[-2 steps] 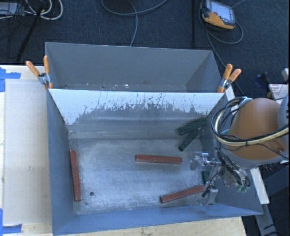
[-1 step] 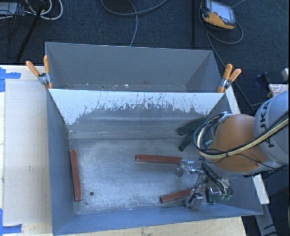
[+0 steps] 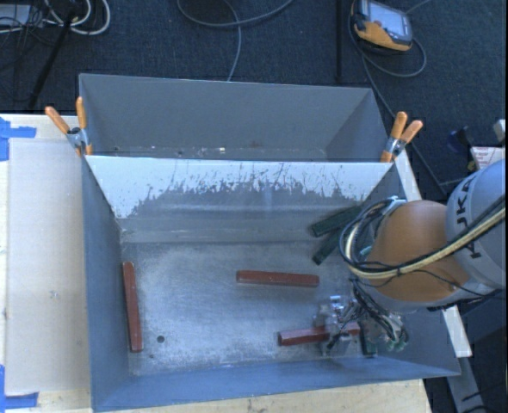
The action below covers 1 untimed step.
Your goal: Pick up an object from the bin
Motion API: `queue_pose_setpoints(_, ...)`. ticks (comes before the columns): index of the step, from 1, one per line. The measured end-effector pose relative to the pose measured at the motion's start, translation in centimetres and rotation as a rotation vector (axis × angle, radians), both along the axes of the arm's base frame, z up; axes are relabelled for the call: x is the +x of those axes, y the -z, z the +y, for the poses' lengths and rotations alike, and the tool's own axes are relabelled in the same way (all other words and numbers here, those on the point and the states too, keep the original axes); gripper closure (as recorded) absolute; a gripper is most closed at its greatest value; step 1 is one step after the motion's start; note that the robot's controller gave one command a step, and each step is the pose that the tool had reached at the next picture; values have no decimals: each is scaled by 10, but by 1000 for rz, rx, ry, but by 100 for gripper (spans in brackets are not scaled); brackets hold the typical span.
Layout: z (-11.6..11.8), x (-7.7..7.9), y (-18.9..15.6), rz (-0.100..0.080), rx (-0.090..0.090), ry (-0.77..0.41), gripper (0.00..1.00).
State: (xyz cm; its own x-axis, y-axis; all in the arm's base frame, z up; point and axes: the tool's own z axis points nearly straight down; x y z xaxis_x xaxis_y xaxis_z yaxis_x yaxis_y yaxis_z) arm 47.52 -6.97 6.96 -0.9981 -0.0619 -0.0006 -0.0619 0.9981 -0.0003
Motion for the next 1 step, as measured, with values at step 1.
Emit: queue_pose_setpoints(1, -41, 8, -144, -7, -3, -170, 100)
